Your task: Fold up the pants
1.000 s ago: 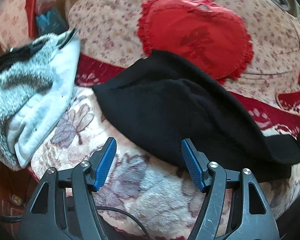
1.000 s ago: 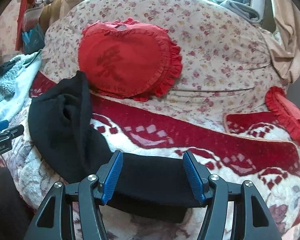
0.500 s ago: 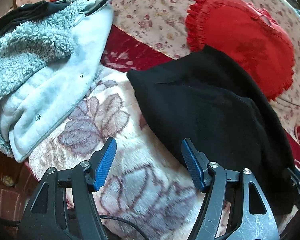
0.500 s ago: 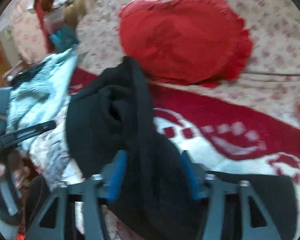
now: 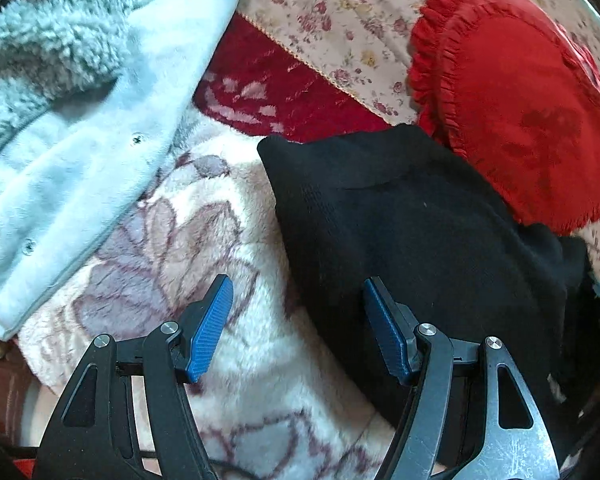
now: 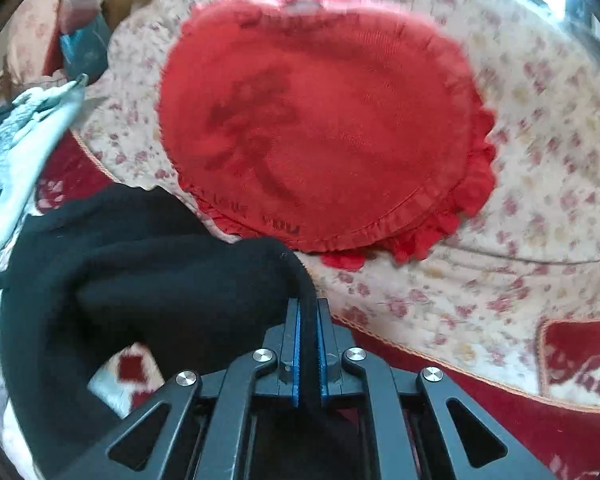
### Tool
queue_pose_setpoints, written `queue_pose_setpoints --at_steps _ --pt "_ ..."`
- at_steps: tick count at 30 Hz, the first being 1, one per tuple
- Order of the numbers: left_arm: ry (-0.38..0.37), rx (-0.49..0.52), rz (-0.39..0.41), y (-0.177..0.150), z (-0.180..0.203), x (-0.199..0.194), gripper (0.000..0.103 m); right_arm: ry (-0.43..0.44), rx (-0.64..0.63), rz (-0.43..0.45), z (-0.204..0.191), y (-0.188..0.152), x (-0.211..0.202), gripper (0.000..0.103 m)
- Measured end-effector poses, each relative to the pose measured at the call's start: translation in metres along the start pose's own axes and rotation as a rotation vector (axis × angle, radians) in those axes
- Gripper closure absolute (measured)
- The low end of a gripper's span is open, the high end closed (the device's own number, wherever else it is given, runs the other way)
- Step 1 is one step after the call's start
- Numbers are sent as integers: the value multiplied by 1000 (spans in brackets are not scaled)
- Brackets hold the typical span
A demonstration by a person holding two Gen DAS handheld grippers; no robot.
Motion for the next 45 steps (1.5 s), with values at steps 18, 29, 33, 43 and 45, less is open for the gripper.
queue_pose_setpoints --at_steps 18,29,33,43,45 --pt "-59 4 42 12 20 2 95 134 340 -107 114 -143 -115 72" --pt "-29 -10 112 -33 -5 -66 102 198 97 -117 69 -133 -103 69" --pt "-84 -58 86 -31 -7 -58 102 220 80 -191 58 -126 -66 70" --pt "-95 -127 62 -8 -11 -31 57 15 216 -103 113 -56 -11 76" --pt "-82 -128 60 0 -14 -22 52 31 240 -83 115 -55 -23 75"
Point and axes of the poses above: each gripper's, at about its wrist camera, not at the fingertips, and x roughly the way its jaws point, z to its right, y to its top, the point moved 3 cm from there along x, roughly the way its jaws point, and after that the axes turned 15 degrees about -y, right-handed, at the moved point
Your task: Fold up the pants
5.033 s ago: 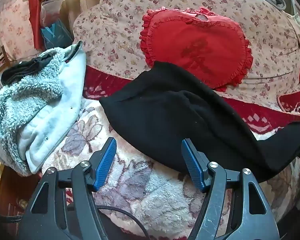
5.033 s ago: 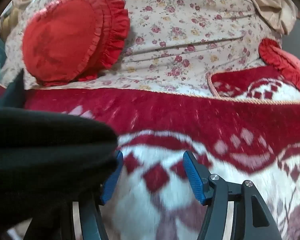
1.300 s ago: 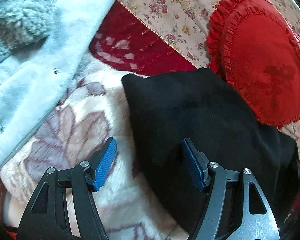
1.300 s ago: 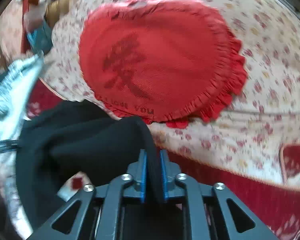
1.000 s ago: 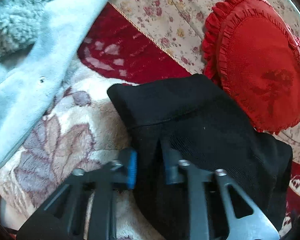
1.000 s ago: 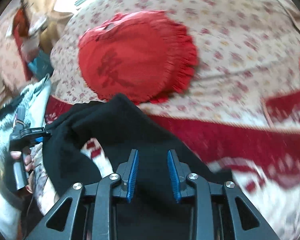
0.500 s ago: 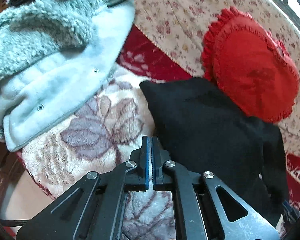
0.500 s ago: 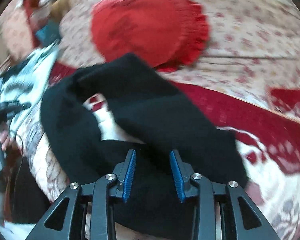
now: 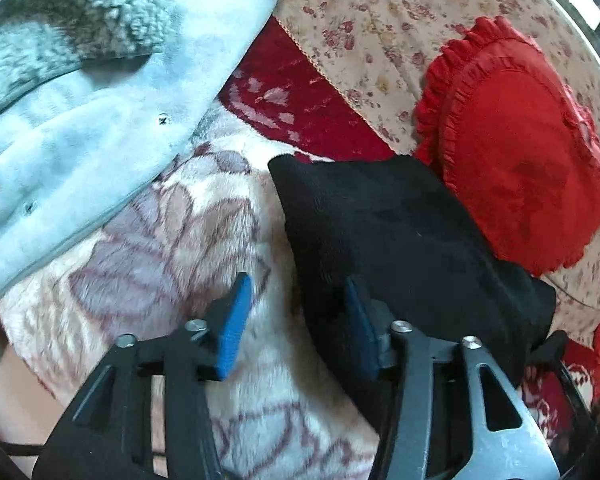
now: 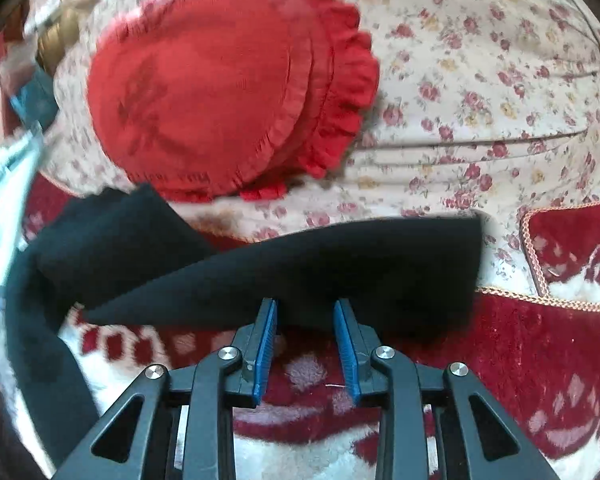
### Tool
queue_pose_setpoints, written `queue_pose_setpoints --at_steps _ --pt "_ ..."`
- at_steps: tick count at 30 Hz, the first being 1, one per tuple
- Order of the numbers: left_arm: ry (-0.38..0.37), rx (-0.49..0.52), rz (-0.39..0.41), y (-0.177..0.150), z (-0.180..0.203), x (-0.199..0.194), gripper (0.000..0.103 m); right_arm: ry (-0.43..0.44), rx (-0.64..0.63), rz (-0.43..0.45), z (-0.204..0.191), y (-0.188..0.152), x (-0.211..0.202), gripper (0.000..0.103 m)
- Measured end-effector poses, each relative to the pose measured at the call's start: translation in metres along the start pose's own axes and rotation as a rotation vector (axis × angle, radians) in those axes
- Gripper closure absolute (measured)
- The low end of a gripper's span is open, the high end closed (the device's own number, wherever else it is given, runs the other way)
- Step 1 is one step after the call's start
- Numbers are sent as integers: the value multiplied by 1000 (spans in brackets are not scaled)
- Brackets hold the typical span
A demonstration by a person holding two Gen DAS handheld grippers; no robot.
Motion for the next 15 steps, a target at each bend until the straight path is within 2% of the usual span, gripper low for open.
queue_pose_setpoints --at_steps 2,4,6,8,11,12,13,15 --pt "11 0 0 7 -2 9 50 15 37 6 13 -11 -18 74" --pt "-5 6 -14 13 -1 18 40 51 89 3 30 -32 -38 74" --pt "-28 5 -15 18 3 27 34 94 136 -9 45 -54 -54 73" --pt "-47 1 -44 21 10 41 34 124 189 -47 61 -82 -67 69" --pt "-41 40 -58 21 22 48 37 97 220 -120 76 -119 -78 66" --pt "-48 71 -72 18 28 50 63 95 235 -153 78 -132 -79 66" --pt "-50 91 -87 15 32 51 85 103 247 -176 81 -142 -79 64" --pt "-32 132 -65 9 40 45 93 136 282 -201 82 -156 -77 64"
Point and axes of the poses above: each gripper's, at about its wrist camera, not at the fingertips, and x roughly the way its jaws point, z to its right, y to its top, the point moved 3 cm from there along x, roughly the way its jaws point, and after that the axes turned 15 degrees about -y, right-handed, at the moved point
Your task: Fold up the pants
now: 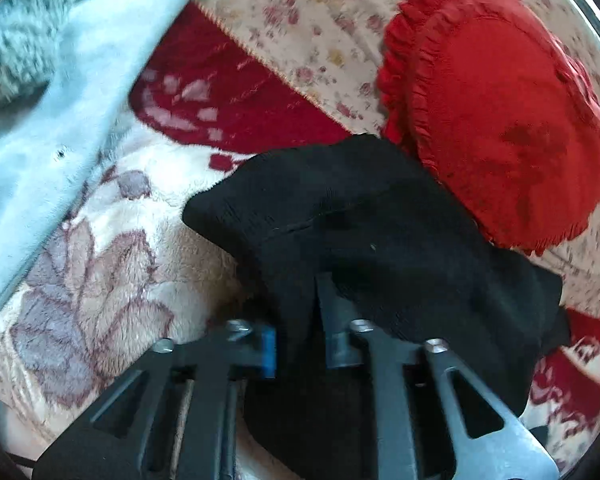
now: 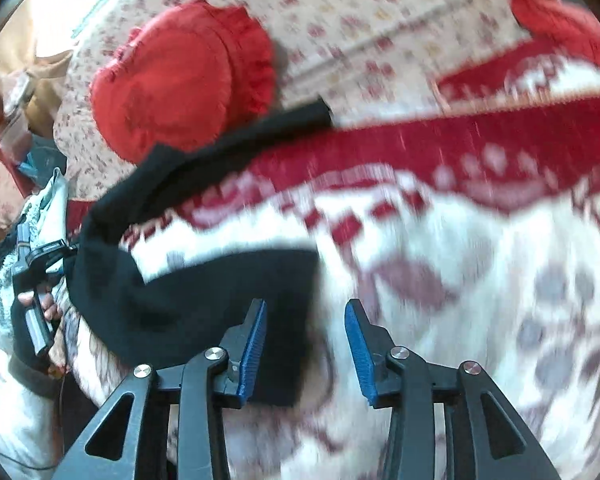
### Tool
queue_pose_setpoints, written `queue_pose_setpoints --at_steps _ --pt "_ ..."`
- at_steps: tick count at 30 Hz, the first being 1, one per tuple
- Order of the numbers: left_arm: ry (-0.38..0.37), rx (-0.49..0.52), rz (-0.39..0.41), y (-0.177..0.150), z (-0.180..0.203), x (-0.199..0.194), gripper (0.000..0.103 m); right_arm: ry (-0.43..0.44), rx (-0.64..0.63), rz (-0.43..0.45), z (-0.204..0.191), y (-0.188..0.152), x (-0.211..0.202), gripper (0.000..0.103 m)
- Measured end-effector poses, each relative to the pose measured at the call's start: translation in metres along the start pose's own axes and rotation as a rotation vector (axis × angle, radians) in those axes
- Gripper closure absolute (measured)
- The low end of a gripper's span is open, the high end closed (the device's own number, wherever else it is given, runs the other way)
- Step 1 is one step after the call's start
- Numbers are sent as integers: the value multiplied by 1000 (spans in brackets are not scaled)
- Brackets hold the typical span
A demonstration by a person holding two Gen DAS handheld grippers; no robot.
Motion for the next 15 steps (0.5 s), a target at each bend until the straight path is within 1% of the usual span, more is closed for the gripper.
queue_pose_setpoints --at_steps 3,6,7,8,9,10,12,13,15 --pt "2 15 25 -6 5 -14 94 69 51 -6 -2 -3 13 64" --pt "-23 -22 42 -10 -1 -34 94 117 43 -1 -17 -1 23 64" --pt "-24 -33 48 -12 -3 -41 94 129 14 16 -26 1 25 70" --pt "-22 -41 56 -14 -4 -48 94 113 -21 30 -33 5 24 76" --pt "-25 -49 66 -18 -6 -58 94 85 -52 48 -38 7 21 87" --pt "-28 -56 74 -21 -6 -66 94 85 -73 80 -39 12 13 95" --pt "-50 -80 93 -30 -8 -88 94 105 -63 136 -33 20 -6 95" --pt "-60 -86 101 -36 -7 -97 94 80 -69 179 -27 26 -24 96" --pt "-59 -67 115 -53 -2 -112 94 27 -68 220 -12 29 -44 96"
Point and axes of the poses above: each gripper's, at about its wrist camera, not at the fingertips, and x roughly the way its jaws point, z to its right, y to its top, the point moved 3 cm from there along x, roughly the way its jaws point, and after that the axes turned 15 degrees about -y, right-handed, at the moved point
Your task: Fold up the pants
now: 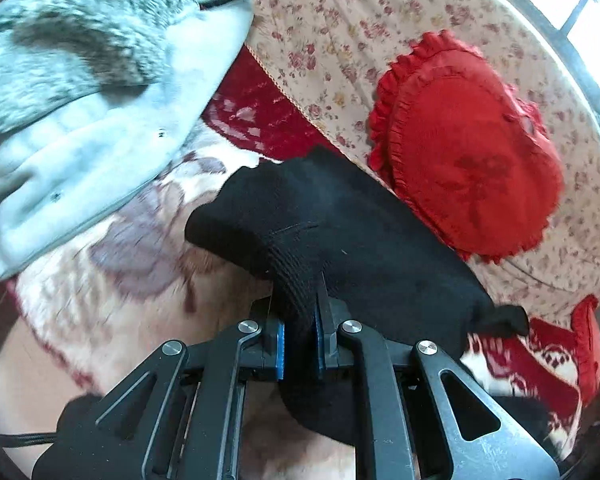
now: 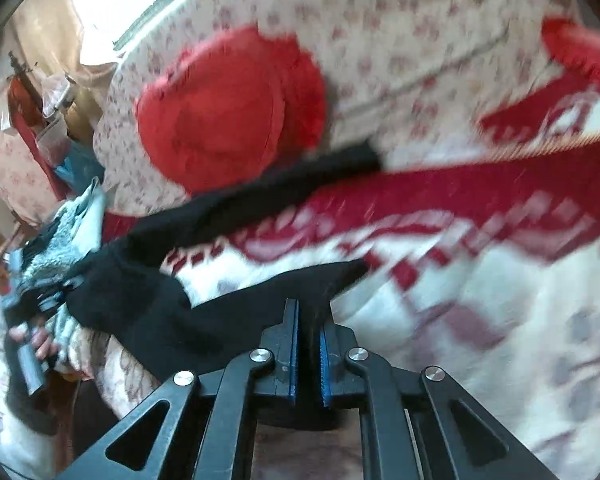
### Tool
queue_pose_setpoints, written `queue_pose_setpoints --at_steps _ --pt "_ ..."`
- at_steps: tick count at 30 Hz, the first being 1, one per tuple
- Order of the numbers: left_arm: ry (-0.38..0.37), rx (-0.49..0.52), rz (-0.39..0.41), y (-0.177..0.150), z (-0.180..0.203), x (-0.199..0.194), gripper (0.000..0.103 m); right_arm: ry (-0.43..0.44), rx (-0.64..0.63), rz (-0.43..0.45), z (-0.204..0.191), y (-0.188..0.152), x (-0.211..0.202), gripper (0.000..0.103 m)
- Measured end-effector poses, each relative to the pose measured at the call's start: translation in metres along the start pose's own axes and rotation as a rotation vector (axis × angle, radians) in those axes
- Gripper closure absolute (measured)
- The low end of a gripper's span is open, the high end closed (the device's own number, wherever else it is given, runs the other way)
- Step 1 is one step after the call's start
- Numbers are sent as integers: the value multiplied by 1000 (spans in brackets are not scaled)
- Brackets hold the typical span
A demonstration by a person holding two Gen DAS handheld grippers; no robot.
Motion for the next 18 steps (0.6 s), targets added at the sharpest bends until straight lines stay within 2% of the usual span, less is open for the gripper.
queue_pose_setpoints --at_steps 4,7,9,11,13,15,18 --pt "38 19 -57 -29 -4 12 93 -87 40 -18 35 -5 -11 96" --pt "69 2 -93 -43 -16 28 93 -112 59 -112 46 -20 13 96" --pt "63 -7 -105 -46 -20 28 90 -258 25 -165 50 -27 29 96" --pt "53 7 -93 -43 -20 17 88 -301 22 -156 55 -27 25 95" --pt "54 34 -79 -39 -16 5 85 -286 44 -111 53 -17 11 93" --pt "78 60 -58 -36 -14 -7 85 -233 31 -65 36 -7 -1 93" --pt "100 101 -24 -34 -7 -23 85 -44 -50 -36 -12 1 -8 93"
Point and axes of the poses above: each gripper's, at about its wrist camera, not at the fingertips, and x roughly the way its jaws point, z to its right, y to its top, the point moved 3 cm from there along x, roughly the way its jaws point, and after that the axes turned 15 degrees about -y, right-handed, at the moved point
